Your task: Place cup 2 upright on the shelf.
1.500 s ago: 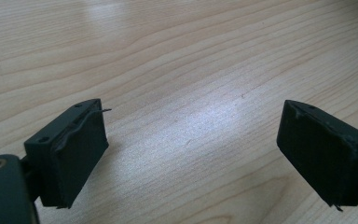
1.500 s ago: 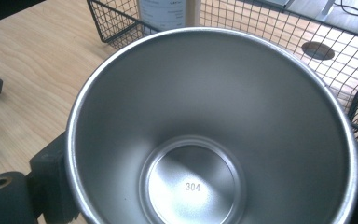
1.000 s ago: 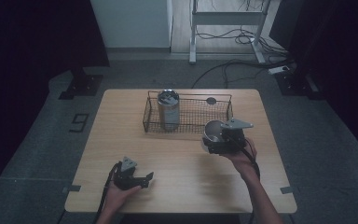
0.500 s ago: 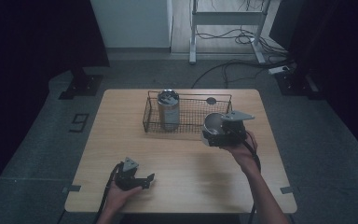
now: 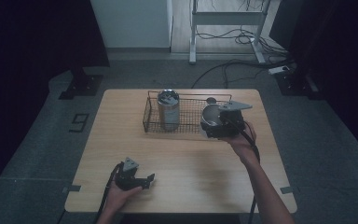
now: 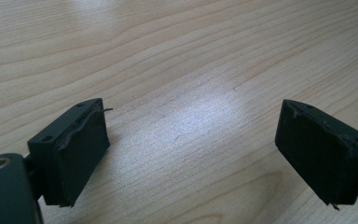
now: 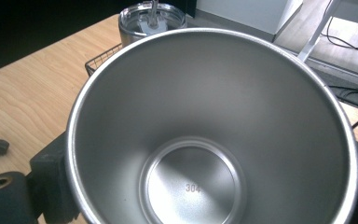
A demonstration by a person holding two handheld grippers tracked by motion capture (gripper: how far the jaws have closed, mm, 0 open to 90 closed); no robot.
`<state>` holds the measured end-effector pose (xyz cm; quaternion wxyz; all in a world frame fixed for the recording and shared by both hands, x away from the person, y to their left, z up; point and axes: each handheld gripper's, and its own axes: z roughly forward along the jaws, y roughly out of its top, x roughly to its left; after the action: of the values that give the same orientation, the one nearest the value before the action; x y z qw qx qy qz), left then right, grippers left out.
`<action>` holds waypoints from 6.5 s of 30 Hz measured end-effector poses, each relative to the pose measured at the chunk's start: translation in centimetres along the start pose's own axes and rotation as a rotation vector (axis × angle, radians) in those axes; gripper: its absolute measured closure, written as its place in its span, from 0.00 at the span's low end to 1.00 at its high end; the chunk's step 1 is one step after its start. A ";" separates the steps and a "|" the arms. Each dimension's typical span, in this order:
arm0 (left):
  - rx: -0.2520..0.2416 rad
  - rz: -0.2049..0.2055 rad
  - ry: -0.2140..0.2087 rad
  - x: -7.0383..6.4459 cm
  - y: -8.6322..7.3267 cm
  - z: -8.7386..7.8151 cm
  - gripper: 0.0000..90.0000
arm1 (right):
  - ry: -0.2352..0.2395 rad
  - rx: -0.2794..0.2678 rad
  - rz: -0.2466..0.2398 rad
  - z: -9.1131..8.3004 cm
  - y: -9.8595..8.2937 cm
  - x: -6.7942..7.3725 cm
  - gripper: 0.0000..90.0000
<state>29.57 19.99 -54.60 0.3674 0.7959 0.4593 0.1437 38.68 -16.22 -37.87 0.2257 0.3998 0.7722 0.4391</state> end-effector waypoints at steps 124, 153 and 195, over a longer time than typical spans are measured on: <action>0.014 -0.010 -0.006 0.5 0.0 0.0 0.11 | -0.103 0.136 0.120 11.5 2.2 -9.4 0.08; 0.017 -0.004 -0.010 0.3 0.0 0.1 0.11 | -0.119 0.203 0.141 14.2 -0.1 -10.0 0.08; 0.018 -0.004 -0.012 0.3 0.0 0.1 0.11 | -0.127 0.319 0.101 16.6 -1.8 -9.5 0.08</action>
<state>29.75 20.19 -54.69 0.3630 0.7992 0.4598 0.1342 55.03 -16.24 -47.99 0.1856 0.4957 0.7953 0.2956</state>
